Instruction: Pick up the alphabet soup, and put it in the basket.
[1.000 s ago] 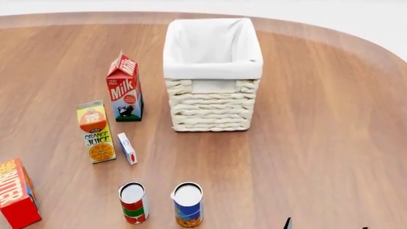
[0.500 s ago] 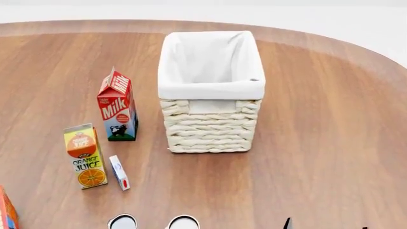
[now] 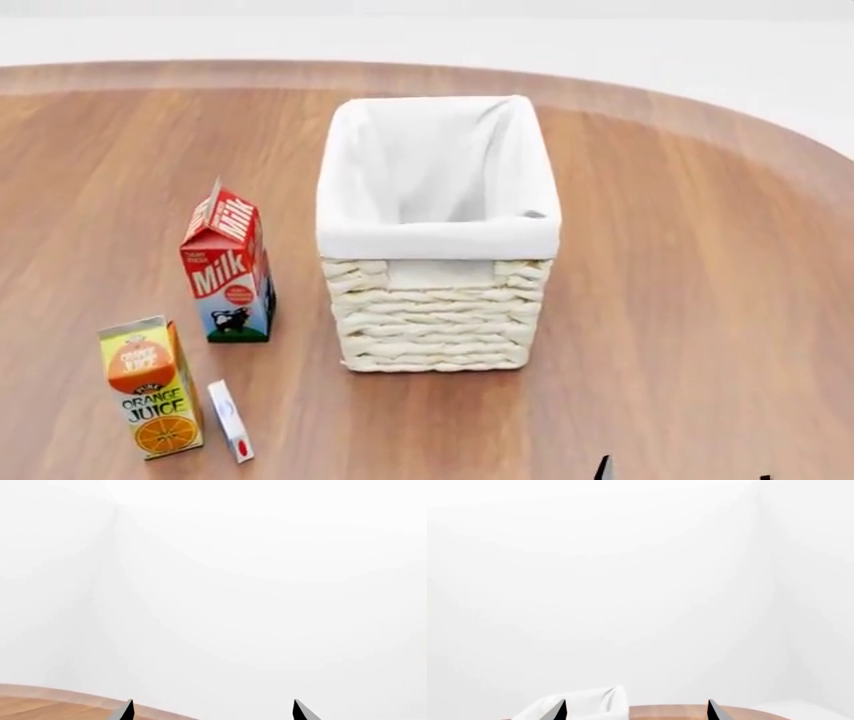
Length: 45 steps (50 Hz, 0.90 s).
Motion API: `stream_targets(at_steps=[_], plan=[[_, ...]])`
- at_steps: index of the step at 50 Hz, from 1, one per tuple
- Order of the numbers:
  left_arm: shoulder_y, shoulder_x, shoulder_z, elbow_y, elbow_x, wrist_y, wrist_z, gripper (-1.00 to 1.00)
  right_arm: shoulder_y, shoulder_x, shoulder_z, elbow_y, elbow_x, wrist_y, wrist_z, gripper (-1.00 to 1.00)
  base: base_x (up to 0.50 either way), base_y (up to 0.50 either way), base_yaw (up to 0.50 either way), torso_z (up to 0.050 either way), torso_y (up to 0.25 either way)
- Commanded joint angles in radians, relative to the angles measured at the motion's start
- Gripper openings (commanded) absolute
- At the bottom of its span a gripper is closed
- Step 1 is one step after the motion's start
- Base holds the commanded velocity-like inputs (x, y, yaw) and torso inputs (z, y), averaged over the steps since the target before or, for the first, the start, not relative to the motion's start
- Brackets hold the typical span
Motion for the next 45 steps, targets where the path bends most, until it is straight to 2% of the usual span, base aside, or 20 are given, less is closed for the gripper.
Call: stream_targets(at_steps=[1, 20, 45], plan=[[0.000, -0.003, 0.003, -0.001, -0.001, 0.003, -0.004, 1.00, 0.000, 0.004, -0.003, 0.001, 0.002, -0.002, 0.004, 1.00, 0.24, -0.01, 0.00, 0.000, 0.000], [0.001, -0.008, 0.008, 0.001, 0.000, 0.004, -0.011, 1.00, 0.000, 0.008, -0.009, 0.007, 0.004, -0.022, 0.007, 1.00, 0.24, -0.01, 0.00, 0.000, 0.001], [0.000, -0.014, 0.013, -0.003, 0.002, 0.010, -0.019, 1.00, -0.006, 0.021, -0.024, 0.009, -0.012, -0.048, 0.002, 1.00, 0.05, 0.00, 0.00, 0.000, 0.000]])
